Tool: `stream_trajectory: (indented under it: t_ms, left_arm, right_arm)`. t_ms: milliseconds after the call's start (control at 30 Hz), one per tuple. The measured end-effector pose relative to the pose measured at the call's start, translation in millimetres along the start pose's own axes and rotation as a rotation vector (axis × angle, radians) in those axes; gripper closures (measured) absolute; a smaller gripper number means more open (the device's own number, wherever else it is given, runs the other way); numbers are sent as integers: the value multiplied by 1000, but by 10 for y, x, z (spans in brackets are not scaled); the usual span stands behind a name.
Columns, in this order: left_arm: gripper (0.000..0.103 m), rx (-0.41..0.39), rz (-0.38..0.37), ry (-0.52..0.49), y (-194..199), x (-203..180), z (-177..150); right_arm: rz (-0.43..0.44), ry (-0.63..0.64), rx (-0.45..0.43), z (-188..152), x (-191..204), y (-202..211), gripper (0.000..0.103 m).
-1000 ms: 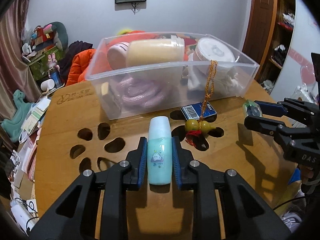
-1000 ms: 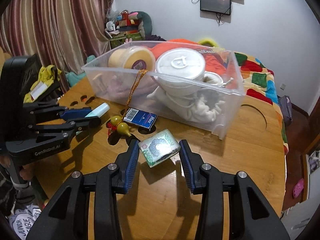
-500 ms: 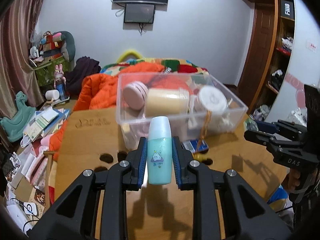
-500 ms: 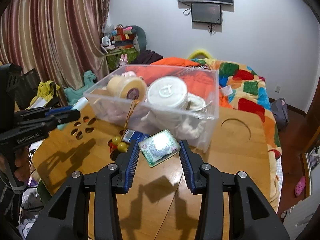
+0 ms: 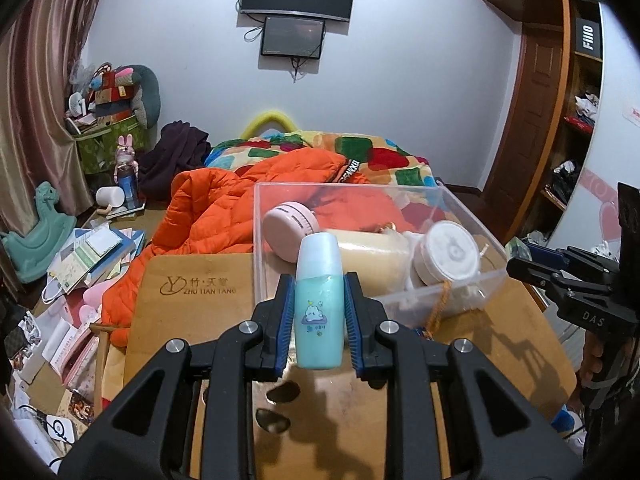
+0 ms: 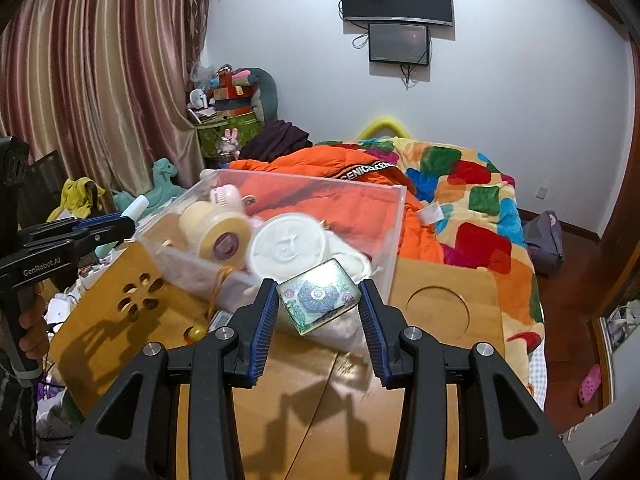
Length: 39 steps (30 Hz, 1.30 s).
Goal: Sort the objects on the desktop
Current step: 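Carry the blue bottle with left tool while right tool carries the green packet to the box, then open left tool to drop the bottle in the box while right tool releases the packet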
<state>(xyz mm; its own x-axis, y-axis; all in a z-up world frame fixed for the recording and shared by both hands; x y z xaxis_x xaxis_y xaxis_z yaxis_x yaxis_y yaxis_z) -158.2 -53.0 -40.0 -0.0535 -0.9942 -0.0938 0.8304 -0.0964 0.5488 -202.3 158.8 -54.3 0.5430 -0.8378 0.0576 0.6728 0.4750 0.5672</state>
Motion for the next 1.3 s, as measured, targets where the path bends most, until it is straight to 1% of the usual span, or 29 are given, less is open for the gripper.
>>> stream_trajectory:
  t_ms: [333, 733, 867, 1067, 1300]
  left_arm:
    - [79, 25, 10, 2, -261, 62, 66]
    - [80, 59, 17, 7, -410, 67, 21]
    - [80, 64, 13, 6, -405, 52, 0]
    - [80, 44, 0, -13, -324, -22, 18]
    - [80, 34, -17, -20, -220, -100, 12]
  right_arm:
    - [-8, -8, 31, 47, -60, -275, 66]
    - [-55, 46, 31, 40, -59, -340, 66]
    - [-69, 53, 22, 40, -58, -338, 66]
    - [-77, 44, 15, 39, -52, -311, 65]
    - [-67, 18, -1, 28, -46, -199, 63]
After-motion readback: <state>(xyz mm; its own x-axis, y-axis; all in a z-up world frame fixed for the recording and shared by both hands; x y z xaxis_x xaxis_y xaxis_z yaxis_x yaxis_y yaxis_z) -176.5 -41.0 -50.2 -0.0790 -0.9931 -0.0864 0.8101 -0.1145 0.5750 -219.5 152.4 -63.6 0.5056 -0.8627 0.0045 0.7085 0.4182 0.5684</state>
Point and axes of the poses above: each gripper's, at about its wrist camera, not at the fingertips, and y roughly against the way its jaws point, x to its left, z to its top, the point moved 7 cm from there along -y, roughly the way its jaws point, and after that the axes turned 2 degrees about -y, right-handed, at the moved point
